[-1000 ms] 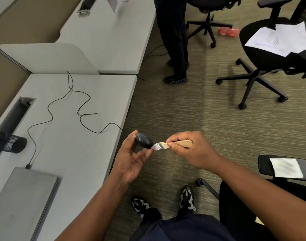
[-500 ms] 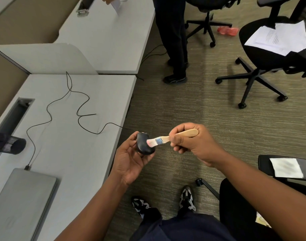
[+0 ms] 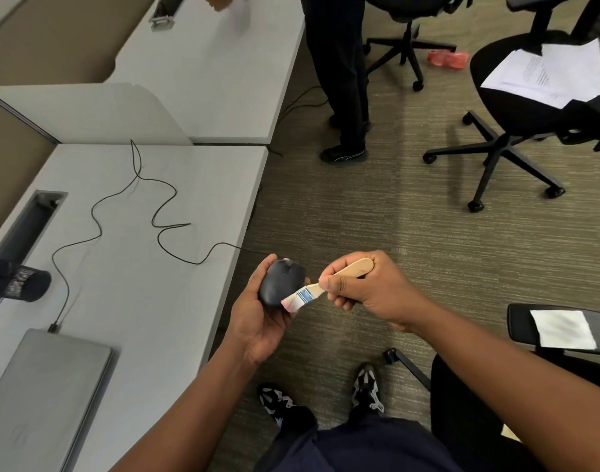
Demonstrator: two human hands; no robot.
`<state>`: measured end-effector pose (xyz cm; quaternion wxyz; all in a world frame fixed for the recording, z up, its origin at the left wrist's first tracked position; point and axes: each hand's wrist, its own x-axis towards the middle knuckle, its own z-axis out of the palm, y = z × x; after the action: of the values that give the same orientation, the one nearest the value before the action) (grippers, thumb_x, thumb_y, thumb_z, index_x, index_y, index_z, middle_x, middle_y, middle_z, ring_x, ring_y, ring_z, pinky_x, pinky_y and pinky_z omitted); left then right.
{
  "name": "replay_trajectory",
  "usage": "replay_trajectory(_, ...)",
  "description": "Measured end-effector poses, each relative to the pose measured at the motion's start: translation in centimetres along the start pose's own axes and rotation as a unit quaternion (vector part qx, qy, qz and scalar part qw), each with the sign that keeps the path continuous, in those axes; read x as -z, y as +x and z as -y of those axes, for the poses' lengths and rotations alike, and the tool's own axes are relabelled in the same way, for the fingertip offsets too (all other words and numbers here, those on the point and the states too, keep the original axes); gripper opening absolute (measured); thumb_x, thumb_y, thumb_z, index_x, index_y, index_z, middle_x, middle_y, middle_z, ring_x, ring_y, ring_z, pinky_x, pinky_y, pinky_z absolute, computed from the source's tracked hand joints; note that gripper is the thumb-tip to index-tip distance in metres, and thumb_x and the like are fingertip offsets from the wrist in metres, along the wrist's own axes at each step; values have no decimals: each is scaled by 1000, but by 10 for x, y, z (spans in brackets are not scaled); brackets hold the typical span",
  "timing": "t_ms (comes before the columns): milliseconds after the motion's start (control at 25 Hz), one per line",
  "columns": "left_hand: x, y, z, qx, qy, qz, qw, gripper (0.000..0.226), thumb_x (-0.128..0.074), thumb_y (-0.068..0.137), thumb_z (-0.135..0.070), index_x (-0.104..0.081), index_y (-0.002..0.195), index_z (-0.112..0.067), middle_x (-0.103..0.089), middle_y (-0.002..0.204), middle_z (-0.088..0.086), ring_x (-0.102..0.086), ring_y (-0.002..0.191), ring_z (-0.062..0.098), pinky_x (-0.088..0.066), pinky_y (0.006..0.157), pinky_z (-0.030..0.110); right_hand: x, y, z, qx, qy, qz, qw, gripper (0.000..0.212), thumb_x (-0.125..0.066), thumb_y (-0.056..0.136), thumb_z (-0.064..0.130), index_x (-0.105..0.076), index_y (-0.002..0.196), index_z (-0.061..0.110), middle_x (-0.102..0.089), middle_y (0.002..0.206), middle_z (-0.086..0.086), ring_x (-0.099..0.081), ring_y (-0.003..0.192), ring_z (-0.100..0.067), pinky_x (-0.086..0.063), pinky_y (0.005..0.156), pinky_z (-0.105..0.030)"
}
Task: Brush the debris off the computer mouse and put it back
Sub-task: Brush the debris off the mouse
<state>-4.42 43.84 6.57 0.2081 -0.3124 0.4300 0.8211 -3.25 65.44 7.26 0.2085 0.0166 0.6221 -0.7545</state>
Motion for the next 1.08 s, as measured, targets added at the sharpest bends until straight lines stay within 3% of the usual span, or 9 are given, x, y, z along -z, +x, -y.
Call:
replay_trajectory(240,-2,-6,1,-4,18,16,1000,42,-72,87,-32,-77,127,-20,-77,121,17,-76,85,31,-61,56,31,5,5,-1,9,-6,-67,998,4,-81,89,15,-80,86,14,-76,73,-7,-67,62,-13,-55,56,-24)
replay_trajectory(400,-3,-9,2,6,28,53,998,51,-68,94,-29,-65,143,-15,-69,138,22,-71,106,42,-61,53,30,11,8,-1,16,-38,-128,991,5,-80,91,14,-78,89,10,-76,73,-9,-66,61,-13,-55,56,-24)
replay_trajectory(560,0,-9,3,12,40,55,998,42,-62,104,-26,-64,145,-16,-65,143,24,-62,128,51,-63,54,31,10,7,-4,54,-113,-193,973,4,-79,92,20,-78,91,16,-75,77,-14,-64,64,-18,-54,62,-39)
replay_trajectory(680,2,-8,4,9,41,55,998,42,-61,104,-27,-63,145,-17,-63,145,24,-62,124,51,-60,50,31,9,5,-4,90,-111,-183,973,1,-80,92,22,-80,93,23,-74,76,0,-61,66,-11,-50,61,-32)
replay_trajectory(840,1,-8,6,5,49,60,997,48,-64,101,-33,-61,147,-19,-62,148,21,-62,122,49,-59,49,30,5,3,-2,62,-103,-155,981,1,-82,90,21,-81,90,21,-75,78,-10,-58,63,-15,-46,58,-32)
replay_trajectory(960,-1,-8,6,-1,61,57,997,57,-69,93,-38,-62,146,-19,-61,149,19,-58,125,48,-58,49,29,-1,-1,-2,44,-117,-106,986,5,-80,90,16,-79,86,17,-66,66,-4,-51,57,-13,-41,53,-30)
replay_trajectory(1080,-1,-10,5,-9,64,50,997,55,-68,92,-40,-64,143,-20,-61,150,19,-59,121,46,-59,49,29,-1,-3,3,31,-99,-79,991,6,-78,89,9,-77,84,10,-64,69,-10,-50,63,-22,-41,60,-37)
